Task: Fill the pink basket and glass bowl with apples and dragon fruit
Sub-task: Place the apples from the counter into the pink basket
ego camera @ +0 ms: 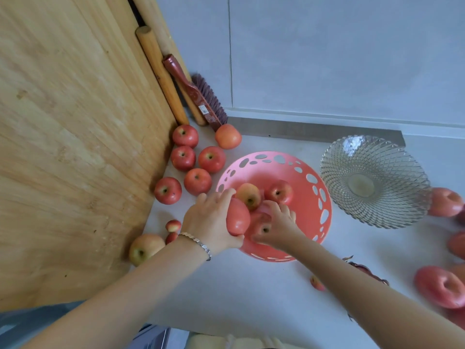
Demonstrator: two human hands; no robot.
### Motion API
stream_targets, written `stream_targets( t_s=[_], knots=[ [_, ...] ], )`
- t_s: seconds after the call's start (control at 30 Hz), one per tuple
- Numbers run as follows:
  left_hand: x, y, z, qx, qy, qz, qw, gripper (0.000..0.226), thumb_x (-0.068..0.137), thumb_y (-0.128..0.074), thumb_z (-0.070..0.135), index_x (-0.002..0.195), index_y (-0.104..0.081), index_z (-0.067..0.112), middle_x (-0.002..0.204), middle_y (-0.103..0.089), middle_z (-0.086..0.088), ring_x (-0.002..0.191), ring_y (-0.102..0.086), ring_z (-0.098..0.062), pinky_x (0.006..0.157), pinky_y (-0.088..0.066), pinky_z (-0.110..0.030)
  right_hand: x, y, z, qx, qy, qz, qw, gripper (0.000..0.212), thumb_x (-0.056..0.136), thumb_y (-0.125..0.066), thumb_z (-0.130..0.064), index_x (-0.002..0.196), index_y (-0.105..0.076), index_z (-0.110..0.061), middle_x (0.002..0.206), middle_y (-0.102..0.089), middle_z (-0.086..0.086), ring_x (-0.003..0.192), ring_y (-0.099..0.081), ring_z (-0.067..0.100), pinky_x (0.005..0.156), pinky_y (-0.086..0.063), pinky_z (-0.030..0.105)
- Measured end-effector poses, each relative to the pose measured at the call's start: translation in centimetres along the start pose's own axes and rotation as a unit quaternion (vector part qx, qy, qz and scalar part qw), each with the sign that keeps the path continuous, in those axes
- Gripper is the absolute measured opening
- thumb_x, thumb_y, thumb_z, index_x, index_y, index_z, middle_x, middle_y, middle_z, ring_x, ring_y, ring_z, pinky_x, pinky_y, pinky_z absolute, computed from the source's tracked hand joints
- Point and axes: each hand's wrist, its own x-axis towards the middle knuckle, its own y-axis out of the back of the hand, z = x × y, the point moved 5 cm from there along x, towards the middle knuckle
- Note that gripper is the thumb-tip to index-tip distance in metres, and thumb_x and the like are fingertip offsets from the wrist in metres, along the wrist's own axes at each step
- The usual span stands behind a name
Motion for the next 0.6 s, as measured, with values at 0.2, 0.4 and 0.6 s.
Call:
stream_targets(
  t_s=[0.2,0.4,0.6],
  knots=[
    [1.6,-0.7,4.8,0.056,-0.105,0.026,0.992,0.094,0.053,-0.076,0.047,0.134,-0.032,0.031,0.119,-0.054,0.004,0.101,-0.045,-0.028,0.08,-0.041,-0.032,-2.9,2.3,-2.3,0.46,0.033,-0.189,0.867,0.074,0.064,-0.067,-0.012,0.129,-0.037,-0.029,0.111,-0.055,0.006,0.086,-0.066,0.017,0.075,-0.056,0.034],
    [2.7,-1.4,6.5,-0.066,-0.21,-0.017,0.975,0.084,0.059,-0.076,0.044,0.133,-0.043,0.022,0.115,-0.059,0.001,0.103,-0.05,-0.025,0.093,-0.041,-0.033,-2.5,4.1,0.9,0.433,-0.007,-0.055,0.899,0.049,0.067,-0.071,-0.021,0.111,-0.05,-0.029,0.111,-0.057,0.01,0.085,-0.067,0.021,0.062,-0.058,0.032],
    [6.9,-4.7,1.5,0.023,0.013,-0.114,0.993,0.044,0.082,-0.056,0.024,0.124,-0.043,0.02,0.13,-0.044,-0.014,0.121,-0.041,-0.034,0.096,-0.038,-0.037,-2.1,4.7,3.4,0.461,-0.089,-0.076,0.88,0.052,0.052,-0.066,-0.03,0.102,-0.058,-0.017,0.092,-0.062,0.007,0.078,-0.06,0.017,0.057,-0.052,0.027]
  ],
)
